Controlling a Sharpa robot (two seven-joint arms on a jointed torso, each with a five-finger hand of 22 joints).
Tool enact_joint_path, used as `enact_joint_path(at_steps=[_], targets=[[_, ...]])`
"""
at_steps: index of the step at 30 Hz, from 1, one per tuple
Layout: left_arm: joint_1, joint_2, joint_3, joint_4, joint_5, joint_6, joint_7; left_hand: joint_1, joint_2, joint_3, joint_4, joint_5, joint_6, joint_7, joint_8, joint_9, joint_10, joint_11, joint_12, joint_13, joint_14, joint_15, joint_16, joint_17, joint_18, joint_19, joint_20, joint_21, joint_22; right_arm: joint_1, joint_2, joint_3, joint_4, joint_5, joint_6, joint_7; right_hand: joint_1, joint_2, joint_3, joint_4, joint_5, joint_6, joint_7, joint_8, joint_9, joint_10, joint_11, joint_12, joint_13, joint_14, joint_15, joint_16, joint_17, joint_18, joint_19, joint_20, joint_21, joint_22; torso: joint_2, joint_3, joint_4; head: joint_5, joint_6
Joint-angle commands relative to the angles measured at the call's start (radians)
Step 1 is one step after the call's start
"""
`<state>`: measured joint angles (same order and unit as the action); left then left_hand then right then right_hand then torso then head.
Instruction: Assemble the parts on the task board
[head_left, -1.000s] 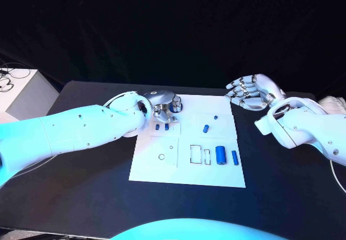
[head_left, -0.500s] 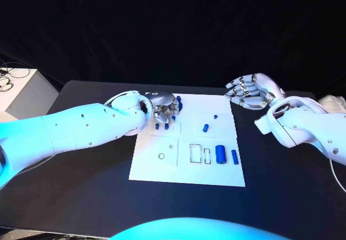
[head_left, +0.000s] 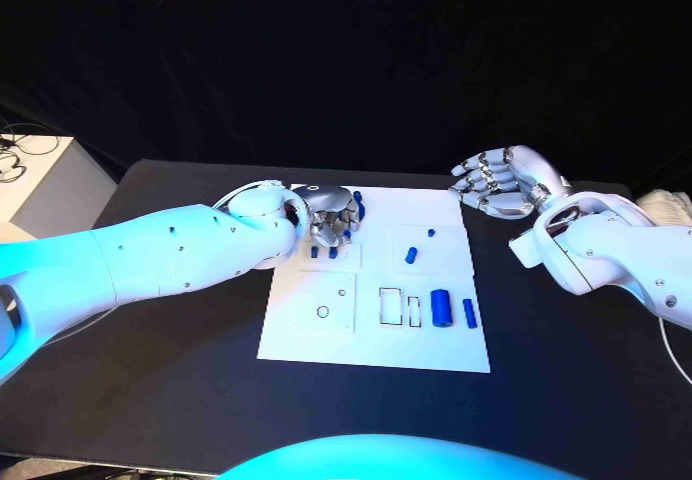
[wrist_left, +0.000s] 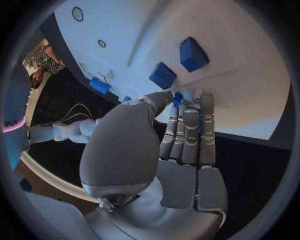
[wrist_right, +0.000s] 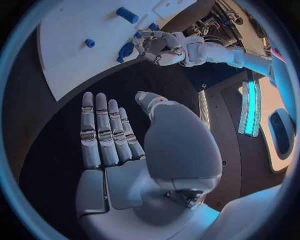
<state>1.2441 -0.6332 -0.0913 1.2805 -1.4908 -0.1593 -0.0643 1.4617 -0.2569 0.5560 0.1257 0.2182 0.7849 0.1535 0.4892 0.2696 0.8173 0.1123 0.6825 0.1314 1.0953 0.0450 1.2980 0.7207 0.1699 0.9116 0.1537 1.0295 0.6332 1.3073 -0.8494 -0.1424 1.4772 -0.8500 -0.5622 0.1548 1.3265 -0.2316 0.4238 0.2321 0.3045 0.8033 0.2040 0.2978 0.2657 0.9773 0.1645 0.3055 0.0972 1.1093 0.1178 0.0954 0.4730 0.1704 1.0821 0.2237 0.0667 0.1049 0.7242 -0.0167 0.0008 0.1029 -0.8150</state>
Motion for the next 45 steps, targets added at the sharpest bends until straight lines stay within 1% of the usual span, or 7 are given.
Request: enact_joint_path(at_steps=[1, 8, 13, 25, 28, 37, 45], targets=[[-0.001, 0.003, 0.000, -0.005, -0.007, 0.010, 0.006, 0.010, 0.004, 0.010, 0.000, 0.001, 0.008, 0.002, -0.006, -0.002, 0.008, 0.003, -0.005, -0.003, 0.007, 0.001, 0.006, -0.002, 0.015, 0.000, -0.008, 0.007, 0.003, 0.000, 0.000, 0.000, 0.001, 0.000, 0.007, 0.011, -0.005, 0.001, -0.005, -0.003, 0.004, -0.006, 0.030, -0.003, -0.002, 0.001, 0.005, -0.005, -0.001, -0.003, 0.000, -0.006, -0.001, 0.014, -0.008, 0.002, -0.003, -0.001, -0.001, 0.0007, 0.0013, -0.002, -0.002], [-0.001, 0.004, 0.000, -0.009, -0.005, 0.017, 0.005, 0.010, 0.013, 0.033, -0.012, 0.000, 0.031, 0.002, -0.015, -0.009, 0.031, -0.002, -0.013, -0.011, 0.016, -0.004, 0.018, 0.002, 0.015, -0.004, -0.011, 0.025, 0.015, 0.000, -0.001, 0.000, 0.002, 0.000, 0.008, 0.011, -0.005, 0.001, -0.006, -0.004, 0.004, -0.006, 0.029, -0.003, -0.002, 0.001, 0.004, -0.005, -0.003, -0.003, -0.001, -0.006, -0.002, 0.014, -0.008, 0.002, -0.002, -0.003, -0.001, 0.0006, 0.0018, -0.002, -0.004], [-0.001, 0.004, 0.000, -0.010, -0.001, 0.034, 0.003, 0.009, 0.022, 0.057, -0.032, -0.001, 0.063, 0.002, -0.030, -0.012, 0.072, -0.012, -0.033, -0.023, 0.067, -0.014, 0.052, 0.059, 0.016, -0.001, -0.018, 0.054, 0.032, 0.000, 0.000, 0.000, 0.002, 0.000, 0.008, 0.011, -0.005, 0.001, -0.006, -0.004, 0.004, -0.006, 0.029, -0.003, -0.002, 0.001, 0.004, -0.005, -0.003, -0.003, -0.001, -0.006, -0.002, 0.014, -0.008, 0.002, -0.002, -0.003, -0.001, 0.0005, 0.0011, -0.002, -0.006], [-0.001, 0.006, 0.001, -0.010, 0.014, 0.038, 0.011, -0.007, 0.027, 0.068, -0.043, -0.003, 0.086, 0.003, -0.047, -0.012, 0.105, -0.015, -0.066, -0.035, 0.088, -0.016, 0.069, 0.075, 0.015, -0.003, -0.018, 0.071, 0.042, 0.000, 0.000, 0.000, 0.002, 0.000, 0.009, 0.012, -0.005, 0.001, -0.006, -0.004, 0.004, -0.006, 0.029, -0.003, -0.002, 0.001, 0.004, -0.005, -0.003, -0.003, -0.001, -0.006, -0.002, 0.014, -0.008, 0.002, -0.002, -0.003, -0.001, 0.0002, 0.0010, -0.001, -0.007], [-0.001, 0.008, 0.000, -0.012, 0.017, 0.027, 0.021, -0.014, 0.030, 0.070, -0.047, -0.004, 0.101, 0.000, -0.052, -0.010, 0.128, -0.019, -0.083, -0.040, 0.101, -0.019, 0.077, 0.088, 0.016, -0.002, -0.020, 0.076, 0.045, 0.000, 0.000, 0.000, 0.002, 0.000, 0.009, 0.012, -0.005, 0.001, -0.006, -0.004, 0.004, -0.006, 0.029, -0.003, -0.002, 0.001, 0.004, -0.005, -0.003, -0.003, -0.001, -0.006, -0.002, 0.014, -0.008, 0.002, -0.002, -0.003, -0.001, -0.0005, 0.0007, -0.001, -0.006], [-0.001, 0.006, 0.001, -0.017, 0.056, -0.036, 0.053, -0.028, 0.043, 0.076, -0.066, -0.002, 0.158, -0.013, -0.065, 0.010, 0.211, -0.037, -0.145, -0.048, 0.153, -0.035, 0.101, 0.144, 0.016, 0.013, -0.035, 0.088, 0.048, 0.000, 0.000, 0.000, 0.002, 0.000, 0.009, 0.011, -0.006, 0.003, -0.006, -0.004, 0.005, -0.005, 0.029, -0.002, -0.002, 0.002, 0.004, -0.004, -0.005, -0.001, -0.001, -0.007, -0.003, 0.015, -0.007, 0.002, -0.002, -0.005, -0.001, 0.0005, 0.0008, -0.002, -0.003], [-0.002, -0.009, 0.012, -0.006, 0.112, -0.108, 0.101, -0.033, 0.040, 0.077, -0.075, -0.001, 0.172, -0.014, -0.076, 0.017, 0.234, -0.038, -0.175, -0.049, 0.169, -0.036, 0.107, 0.161, 0.016, 0.020, -0.038, 0.092, 0.049, 0.000, 0.001, 0.000, 0.001, 0.000, 0.011, 0.011, -0.006, 0.003, -0.006, -0.004, 0.005, -0.005, 0.029, -0.002, -0.002, 0.002, 0.004, -0.004, -0.005, -0.001, -0.001, -0.007, -0.003, 0.015, -0.007, 0.002, -0.002, -0.005, -0.001, -0.0002, 0.0007, -0.004, 0.001]])
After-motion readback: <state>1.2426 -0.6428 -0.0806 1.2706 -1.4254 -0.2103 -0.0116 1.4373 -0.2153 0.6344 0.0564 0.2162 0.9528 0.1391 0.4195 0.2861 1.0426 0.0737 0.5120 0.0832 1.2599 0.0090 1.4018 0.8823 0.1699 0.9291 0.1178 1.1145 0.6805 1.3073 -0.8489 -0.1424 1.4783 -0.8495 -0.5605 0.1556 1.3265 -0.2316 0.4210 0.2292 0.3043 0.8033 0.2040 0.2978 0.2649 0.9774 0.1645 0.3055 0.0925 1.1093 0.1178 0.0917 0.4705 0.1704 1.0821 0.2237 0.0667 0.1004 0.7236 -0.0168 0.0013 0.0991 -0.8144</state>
